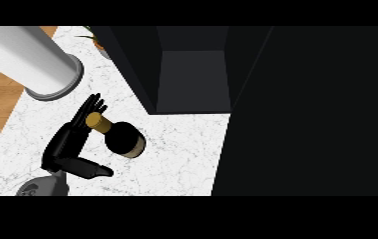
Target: Pick up the wine, place it into the cabinet and close the cabinet
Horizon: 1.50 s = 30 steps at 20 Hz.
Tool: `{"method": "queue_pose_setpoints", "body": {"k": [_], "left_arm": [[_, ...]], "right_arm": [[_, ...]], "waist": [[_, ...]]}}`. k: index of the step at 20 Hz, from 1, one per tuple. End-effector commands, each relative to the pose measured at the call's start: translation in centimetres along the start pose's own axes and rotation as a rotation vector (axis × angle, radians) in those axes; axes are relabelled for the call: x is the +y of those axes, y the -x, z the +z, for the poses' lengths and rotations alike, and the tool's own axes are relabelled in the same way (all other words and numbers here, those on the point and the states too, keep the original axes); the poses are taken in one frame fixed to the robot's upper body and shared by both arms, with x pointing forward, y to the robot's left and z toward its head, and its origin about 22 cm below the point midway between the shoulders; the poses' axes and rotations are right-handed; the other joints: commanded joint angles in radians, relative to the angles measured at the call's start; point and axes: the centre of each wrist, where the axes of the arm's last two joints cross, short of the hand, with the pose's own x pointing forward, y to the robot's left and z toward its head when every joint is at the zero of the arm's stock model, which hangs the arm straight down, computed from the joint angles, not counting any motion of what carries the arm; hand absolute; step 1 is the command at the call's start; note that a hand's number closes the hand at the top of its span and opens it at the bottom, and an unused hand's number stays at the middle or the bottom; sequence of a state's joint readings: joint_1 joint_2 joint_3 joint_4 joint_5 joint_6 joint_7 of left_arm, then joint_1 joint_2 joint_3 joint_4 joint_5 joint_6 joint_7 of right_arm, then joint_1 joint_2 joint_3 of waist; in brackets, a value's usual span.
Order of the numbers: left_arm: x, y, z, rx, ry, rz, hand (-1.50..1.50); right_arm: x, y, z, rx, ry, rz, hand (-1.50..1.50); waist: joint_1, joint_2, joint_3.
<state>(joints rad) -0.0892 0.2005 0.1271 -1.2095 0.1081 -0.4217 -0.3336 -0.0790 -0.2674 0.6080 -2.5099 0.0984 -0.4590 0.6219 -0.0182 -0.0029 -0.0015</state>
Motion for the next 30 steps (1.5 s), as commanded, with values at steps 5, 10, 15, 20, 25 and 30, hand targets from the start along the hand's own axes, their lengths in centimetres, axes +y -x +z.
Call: {"method": "queue_pose_setpoints", "body": {"k": [5, 10, 15, 20, 25, 30], "left_arm": [[1.2, 3.7, -0.4, 0.03, 0.009, 0.015, -1.5], [1.2, 4.6, -0.8, 0.088, 0.054, 0.108, -1.5], [0.3, 6.4, -1.1, 0.083, 0.071, 0.14, -1.5], [-1.7, 7.6, -1.4, 0.078, 0.09, 0.145, -1.5], [-2.1, 8.6, -0.9, 0.04, 0.079, 0.144, -1.5], [-2.2, 8.4, -2.3, 0.019, 0.061, 0.227, 1.5]], "right_arm": [[0.1, -2.6, 2.0, -0.107, 0.022, 0.02, -1.5], [-0.2, -2.4, 2.2, -0.091, 0.026, 0.014, -1.5], [-0.2, -2.8, 2.4, -0.115, 0.025, 0.026, -1.5], [-0.7, -3.4, 3.7, -0.102, 0.009, 0.037, -1.5], [-0.3, -3.3, 3.7, -0.095, 0.016, 0.022, -1.5], [-0.6, -2.9, 3.3, -0.113, 0.017, 0.042, -1.5]], "waist": [[-0.005, 0.002, -0.001], [-0.001, 0.002, 0.0], [-0.007, 0.002, -0.001], [-0.011, 0.0, 0.0], [-0.013, 0.0, -0.002], [-0.013, 0.002, -0.001]]}}
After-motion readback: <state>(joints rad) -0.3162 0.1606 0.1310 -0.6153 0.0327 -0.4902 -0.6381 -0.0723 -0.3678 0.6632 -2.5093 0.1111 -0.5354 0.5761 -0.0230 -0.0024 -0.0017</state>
